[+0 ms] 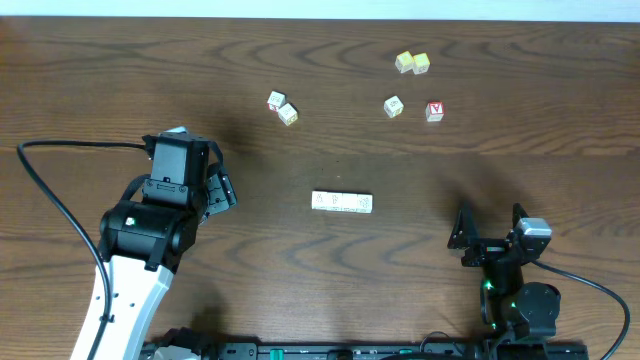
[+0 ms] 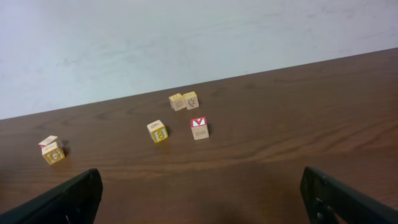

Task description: Lift 4 blocks

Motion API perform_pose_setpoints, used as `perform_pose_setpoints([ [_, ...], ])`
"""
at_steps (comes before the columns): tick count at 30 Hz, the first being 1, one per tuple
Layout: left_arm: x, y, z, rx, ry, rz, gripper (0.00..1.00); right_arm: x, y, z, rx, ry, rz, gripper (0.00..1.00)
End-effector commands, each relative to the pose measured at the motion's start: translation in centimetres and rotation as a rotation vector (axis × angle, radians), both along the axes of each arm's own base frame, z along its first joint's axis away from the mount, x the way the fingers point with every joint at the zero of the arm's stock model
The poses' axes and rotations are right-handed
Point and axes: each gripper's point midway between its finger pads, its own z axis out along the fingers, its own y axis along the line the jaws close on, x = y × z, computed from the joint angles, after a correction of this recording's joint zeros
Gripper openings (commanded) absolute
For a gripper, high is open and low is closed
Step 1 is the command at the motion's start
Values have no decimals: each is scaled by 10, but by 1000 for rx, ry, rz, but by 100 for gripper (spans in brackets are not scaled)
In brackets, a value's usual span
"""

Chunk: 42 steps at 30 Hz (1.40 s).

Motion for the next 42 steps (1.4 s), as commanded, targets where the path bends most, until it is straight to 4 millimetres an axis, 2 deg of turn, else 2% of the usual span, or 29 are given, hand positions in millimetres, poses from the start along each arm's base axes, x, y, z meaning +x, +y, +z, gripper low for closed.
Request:
perform_pose_setpoints([
  [1,3,3,8,11,-19,11,78,0,-1,-1,-14,-1,-7,99],
  [33,1,4,9,11,-21,11,78,0,-1,-1,-15,-1,-7,99],
  [37,-4,5,18,2,-59,11,78,0,-1,-1,-14,-1,-7,99],
  [42,-19,7,19,7,-94,-19,78,0,-1,-1,-14,-1,-7,99],
])
